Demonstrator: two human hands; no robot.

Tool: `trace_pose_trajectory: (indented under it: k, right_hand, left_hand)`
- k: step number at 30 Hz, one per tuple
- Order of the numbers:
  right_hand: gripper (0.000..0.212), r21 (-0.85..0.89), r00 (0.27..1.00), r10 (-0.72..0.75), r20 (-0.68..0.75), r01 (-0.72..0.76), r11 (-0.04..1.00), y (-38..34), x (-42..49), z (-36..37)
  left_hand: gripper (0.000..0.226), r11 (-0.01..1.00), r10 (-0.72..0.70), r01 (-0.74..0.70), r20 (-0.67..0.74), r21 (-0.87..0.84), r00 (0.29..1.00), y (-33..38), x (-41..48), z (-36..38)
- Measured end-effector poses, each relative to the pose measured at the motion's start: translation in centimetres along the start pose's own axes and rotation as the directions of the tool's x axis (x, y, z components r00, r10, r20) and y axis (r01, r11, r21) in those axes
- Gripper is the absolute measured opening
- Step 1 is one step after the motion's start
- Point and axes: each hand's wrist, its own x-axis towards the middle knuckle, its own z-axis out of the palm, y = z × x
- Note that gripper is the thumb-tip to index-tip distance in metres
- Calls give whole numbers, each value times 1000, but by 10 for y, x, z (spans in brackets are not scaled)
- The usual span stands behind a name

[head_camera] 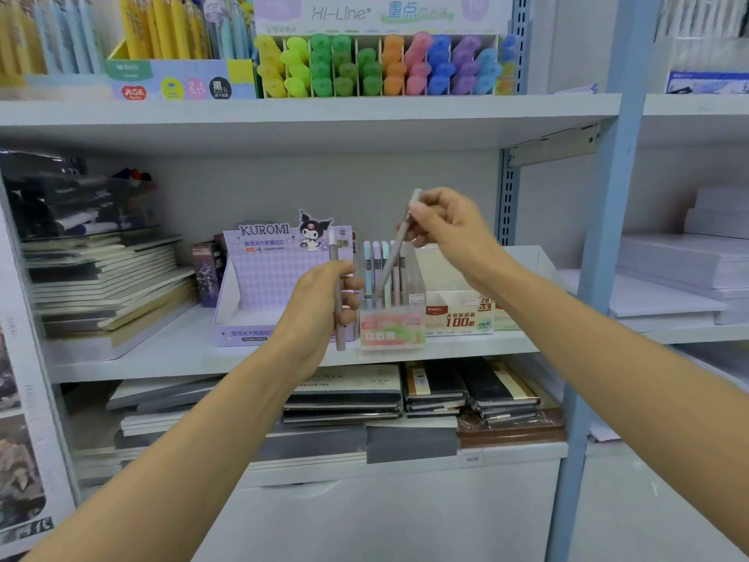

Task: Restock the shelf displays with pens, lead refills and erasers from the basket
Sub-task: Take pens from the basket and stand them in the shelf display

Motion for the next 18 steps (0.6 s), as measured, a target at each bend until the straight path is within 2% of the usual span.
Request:
trace_pose_trajectory:
  k: [2,7,13,18]
  right_hand:
    - [17,-86,996,-21,-91,14,996,9,9,-9]
    - [10,-258,988,10,-151,-49,965,46,12,-9]
    - [8,-370,997,-28,-74,-2,929,69,13,3]
    - [10,-457,996,-3,88,43,888,65,24,-5]
  left_hand:
    - [17,999,-2,3,10,-54,1000,-2,2,-1]
    - [24,991,83,-87,46,104,996,-16,1,-13]
    - [19,995,79,-84,76,58,994,-22,1,-17]
    - [23,997,67,-70,78,39,995,-27,7,-21]
